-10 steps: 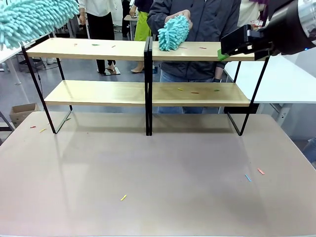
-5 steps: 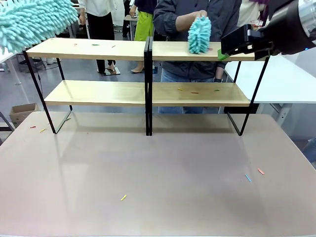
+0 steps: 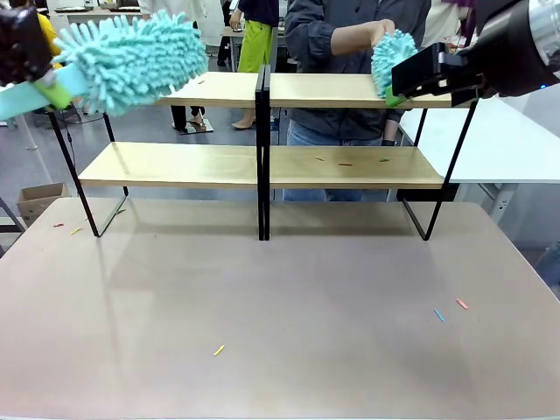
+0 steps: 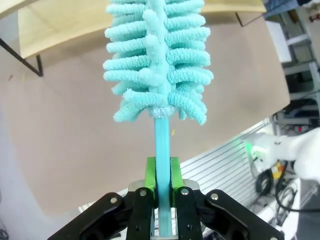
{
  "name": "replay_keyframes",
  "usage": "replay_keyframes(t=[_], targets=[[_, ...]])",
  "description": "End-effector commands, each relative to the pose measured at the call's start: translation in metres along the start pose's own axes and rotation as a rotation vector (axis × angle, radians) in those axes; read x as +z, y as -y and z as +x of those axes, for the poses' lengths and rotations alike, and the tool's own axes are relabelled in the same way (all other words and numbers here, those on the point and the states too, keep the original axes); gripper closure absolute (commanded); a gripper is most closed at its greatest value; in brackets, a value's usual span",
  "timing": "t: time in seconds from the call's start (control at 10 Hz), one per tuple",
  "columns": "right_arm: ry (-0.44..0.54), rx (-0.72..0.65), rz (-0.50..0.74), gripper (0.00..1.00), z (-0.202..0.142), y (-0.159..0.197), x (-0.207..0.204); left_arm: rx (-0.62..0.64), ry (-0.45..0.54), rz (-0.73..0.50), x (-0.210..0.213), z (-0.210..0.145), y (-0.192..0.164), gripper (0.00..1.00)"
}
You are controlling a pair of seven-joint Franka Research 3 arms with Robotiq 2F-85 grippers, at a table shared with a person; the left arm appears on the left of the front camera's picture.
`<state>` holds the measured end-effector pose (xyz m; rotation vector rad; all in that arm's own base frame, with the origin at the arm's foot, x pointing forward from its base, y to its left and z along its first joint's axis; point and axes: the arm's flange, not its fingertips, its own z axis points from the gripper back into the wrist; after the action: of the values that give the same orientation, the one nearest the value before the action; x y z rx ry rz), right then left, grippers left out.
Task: Clean the shelves.
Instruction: Clean another randomly selected level of the Shelf with the Duster.
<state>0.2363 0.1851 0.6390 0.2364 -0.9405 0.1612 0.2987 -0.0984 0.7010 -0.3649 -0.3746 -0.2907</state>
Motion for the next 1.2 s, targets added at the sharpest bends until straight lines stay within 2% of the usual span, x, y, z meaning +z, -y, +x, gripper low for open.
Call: replay_keyframes(t=[0.0, 0.1, 0.2, 0.4, 0.8, 1.1], targets=[[0.001, -0.002, 0.002, 0.00, 0.000, 0.001, -0.001, 0.054, 0.062, 0.030, 0.002, 0.031, 0.038, 0.87], [0.001, -0.002, 0.002, 0.00, 0.000, 0.001, -0.001, 0.065, 0.073, 0.053, -0.006, 0.047, 0.055, 0.87], [0.001, -0.002, 0.002, 0.00, 0.000, 0.001, -0.001, 0.055, 0.020, 0.073, -0.020, 0.060, 0.064, 0.87], [0.001, -0.002, 0.002, 0.00, 0.000, 0.001, -0.001, 0.051, -0.042, 0.139, -0.045, 0.073, 0.063, 0.87], [0.001, -0.002, 0.002, 0.00, 0.000, 0.001, -0.001, 0.134, 0.031, 0.277, -0.068, 0.083, 0.054, 0.87], [0.001, -0.002, 0.002, 0.00, 0.000, 0.001, -0.001, 0.232, 0.055, 0.516, -0.057, 0.078, 0.039, 0.87]])
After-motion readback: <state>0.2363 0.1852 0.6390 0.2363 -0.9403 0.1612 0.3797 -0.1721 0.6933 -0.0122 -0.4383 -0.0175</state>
